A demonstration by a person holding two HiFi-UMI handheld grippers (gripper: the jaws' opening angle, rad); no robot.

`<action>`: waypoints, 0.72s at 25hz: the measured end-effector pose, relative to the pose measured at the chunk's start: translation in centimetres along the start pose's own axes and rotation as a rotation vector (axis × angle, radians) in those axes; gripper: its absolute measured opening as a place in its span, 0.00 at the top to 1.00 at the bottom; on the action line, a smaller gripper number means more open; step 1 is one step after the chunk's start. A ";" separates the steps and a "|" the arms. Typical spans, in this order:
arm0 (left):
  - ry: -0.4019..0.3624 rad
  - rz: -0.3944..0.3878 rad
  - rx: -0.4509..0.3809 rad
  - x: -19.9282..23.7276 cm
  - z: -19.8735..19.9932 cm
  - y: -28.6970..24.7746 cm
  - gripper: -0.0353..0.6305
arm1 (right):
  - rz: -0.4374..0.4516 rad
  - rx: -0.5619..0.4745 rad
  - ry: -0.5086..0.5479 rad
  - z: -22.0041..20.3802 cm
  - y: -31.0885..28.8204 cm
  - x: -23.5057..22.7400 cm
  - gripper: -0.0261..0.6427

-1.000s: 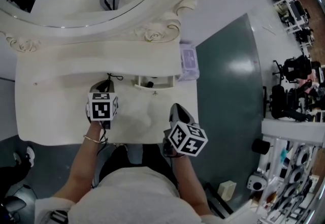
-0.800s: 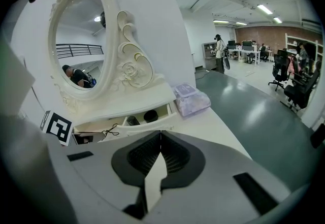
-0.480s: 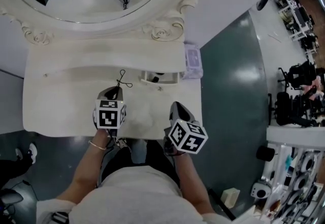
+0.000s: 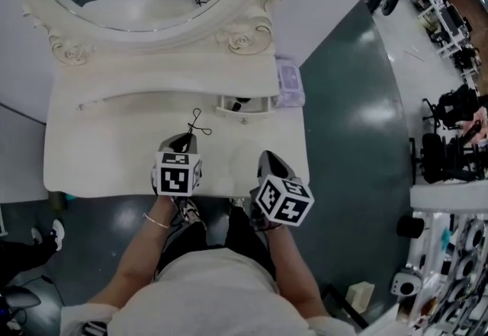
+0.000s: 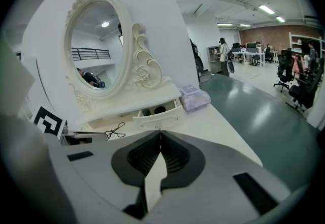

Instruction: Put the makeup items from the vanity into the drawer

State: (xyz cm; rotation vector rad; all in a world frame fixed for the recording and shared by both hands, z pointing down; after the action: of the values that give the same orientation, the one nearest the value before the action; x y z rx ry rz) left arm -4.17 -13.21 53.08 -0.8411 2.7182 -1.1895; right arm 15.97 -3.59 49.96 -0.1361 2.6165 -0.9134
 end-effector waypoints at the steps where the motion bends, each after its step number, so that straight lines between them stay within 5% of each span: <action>1: -0.004 -0.009 -0.001 -0.4 0.0 0.2 0.91 | -0.008 -0.007 -0.006 -0.2 0.4 -0.1 0.93; 13: -0.093 -0.062 0.010 -5.3 0.2 1.2 0.91 | -0.016 -0.037 -0.088 -1.9 2.1 -2.3 0.93; 18: -0.046 -0.048 -0.004 -8.3 1.8 1.0 0.91 | 0.044 -0.027 -0.047 0.6 1.4 -4.1 0.93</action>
State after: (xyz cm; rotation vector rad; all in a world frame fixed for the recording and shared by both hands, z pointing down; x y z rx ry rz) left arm 2.90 -9.68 49.79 -0.9273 2.6797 -1.1584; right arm 20.01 -1.98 49.93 -0.1050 2.5783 -0.8504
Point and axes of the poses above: the fingertips, and each gripper's own axes: y backward along the fingers, x to its left, z out of its top, the point moved 4 cm from there along y, backward along the fingers, and after that the axes turned 1 degree about x, right-handed, at the moved point
